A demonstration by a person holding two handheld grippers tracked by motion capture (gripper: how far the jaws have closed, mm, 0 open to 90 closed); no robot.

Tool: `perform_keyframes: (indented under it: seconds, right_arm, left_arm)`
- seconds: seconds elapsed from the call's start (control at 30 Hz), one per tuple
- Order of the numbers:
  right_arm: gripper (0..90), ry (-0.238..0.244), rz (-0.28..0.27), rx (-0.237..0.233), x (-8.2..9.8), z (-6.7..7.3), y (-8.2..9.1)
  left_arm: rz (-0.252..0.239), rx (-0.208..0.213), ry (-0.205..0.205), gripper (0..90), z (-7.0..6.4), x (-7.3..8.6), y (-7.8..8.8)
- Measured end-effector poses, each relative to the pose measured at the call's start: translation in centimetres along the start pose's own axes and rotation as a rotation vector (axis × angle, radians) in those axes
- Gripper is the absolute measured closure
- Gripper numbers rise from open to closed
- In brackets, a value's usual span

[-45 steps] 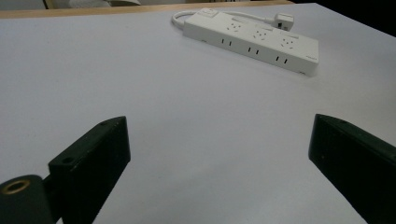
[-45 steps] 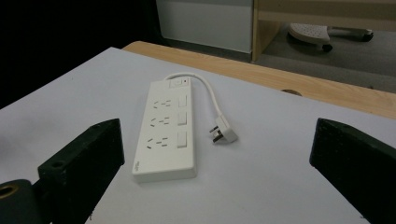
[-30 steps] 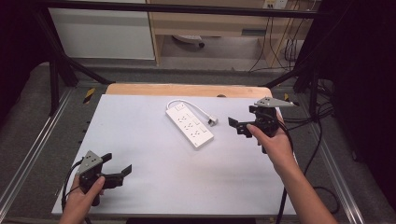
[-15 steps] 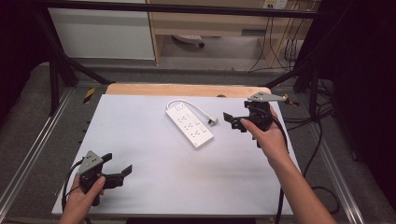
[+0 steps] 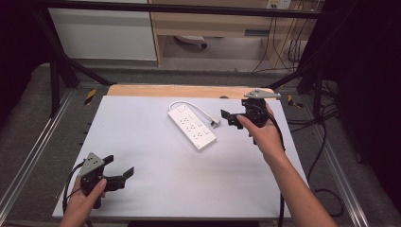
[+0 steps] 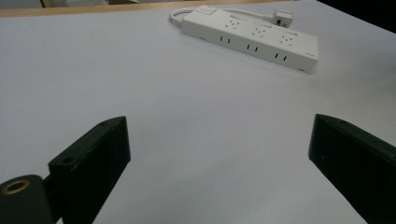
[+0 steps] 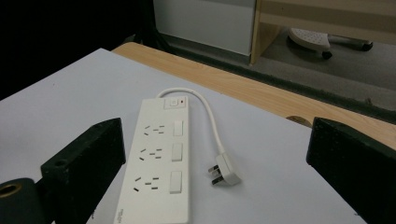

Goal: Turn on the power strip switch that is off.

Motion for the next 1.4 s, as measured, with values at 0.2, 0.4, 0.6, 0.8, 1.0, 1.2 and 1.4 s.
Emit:
perform_keyframes:
  seconds: [0.2, 0.4, 0.6, 0.8, 1.0, 1.2, 1.4]
  right_arm:
    - [5.3, 0.001, -0.007, 0.002, -0.5, 0.0, -1.0]
    - [5.2, -0.003, -0.001, 0.001, -0.6, 0.1, -2.0]
    - [5.1, -0.01, 0.002, -0.003, -0.9, -0.1, -2.8]
    - [5.1, -0.003, 0.009, 0.001, -1.3, -0.3, -3.3]
    - [4.8, 0.002, 0.022, -0.005, -1.4, -0.2, -4.0]
    - [4.8, 0.01, 0.034, -0.009, -1.4, -0.1, -4.7]
    - [5.2, 0.009, 0.034, -0.008, -1.6, -0.1, -5.5]
  left_arm:
    - [0.002, 0.003, -0.003, 5.6, 0.0, 0.0, 0.0]
    - [0.002, 0.005, -0.002, 5.6, -0.1, 0.0, 0.0]
    - [0.004, 0.003, -0.002, 5.6, 0.0, 0.0, 0.0]
    - [0.004, 0.004, -0.002, 5.6, 0.0, 0.0, 0.0]
    - [0.005, 0.005, -0.002, 5.6, 0.0, 0.0, -0.1]
    - [0.006, 0.005, -0.003, 5.6, 0.0, 0.0, -0.1]
    - [0.007, 0.007, -0.005, 5.6, 0.0, 0.0, -0.1]
Point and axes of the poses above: each handheld gripper's, and its own axes: y roughly backward along the jaws, x roughly out of its underside, z roughly to its left, the point moved 1 cm from there along -y, roughly forward along the jaws, and after that the axes turned 8 degrees about y, right-handed, at the moved point
